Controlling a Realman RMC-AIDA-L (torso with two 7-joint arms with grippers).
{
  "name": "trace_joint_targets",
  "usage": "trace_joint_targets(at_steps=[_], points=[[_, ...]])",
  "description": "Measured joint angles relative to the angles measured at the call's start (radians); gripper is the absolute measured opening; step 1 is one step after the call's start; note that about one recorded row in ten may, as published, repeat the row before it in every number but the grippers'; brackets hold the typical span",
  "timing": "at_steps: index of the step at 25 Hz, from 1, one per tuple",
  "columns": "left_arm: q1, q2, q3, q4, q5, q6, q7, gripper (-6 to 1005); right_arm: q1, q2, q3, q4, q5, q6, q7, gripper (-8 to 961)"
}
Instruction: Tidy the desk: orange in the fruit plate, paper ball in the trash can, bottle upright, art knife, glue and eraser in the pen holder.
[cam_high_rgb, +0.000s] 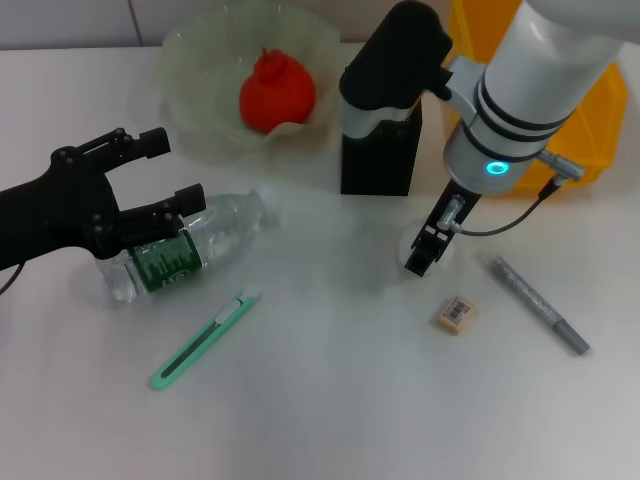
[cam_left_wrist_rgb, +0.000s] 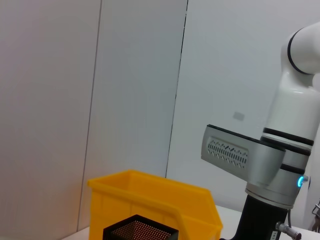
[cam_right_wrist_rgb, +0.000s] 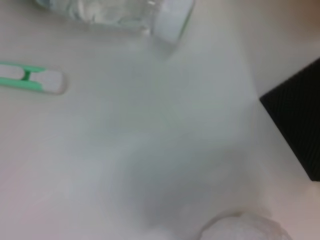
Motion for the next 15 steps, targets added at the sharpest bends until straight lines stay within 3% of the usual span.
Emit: trace_joint_targets(at_steps=[9, 15], points=[[0.000, 0.001, -0.002, -0.013, 0.000, -0.014, 0.009, 797, -0.001, -0.006, 0.008, -0.031, 0.004, -0.035, -0.003, 520], [0.000, 0.006, 0.002, -0.013, 0.000, -0.021, 0.009, 792, -0.069, -0.011, 0.104, -0.311, -0.022, -0.251, -0.008, 484]])
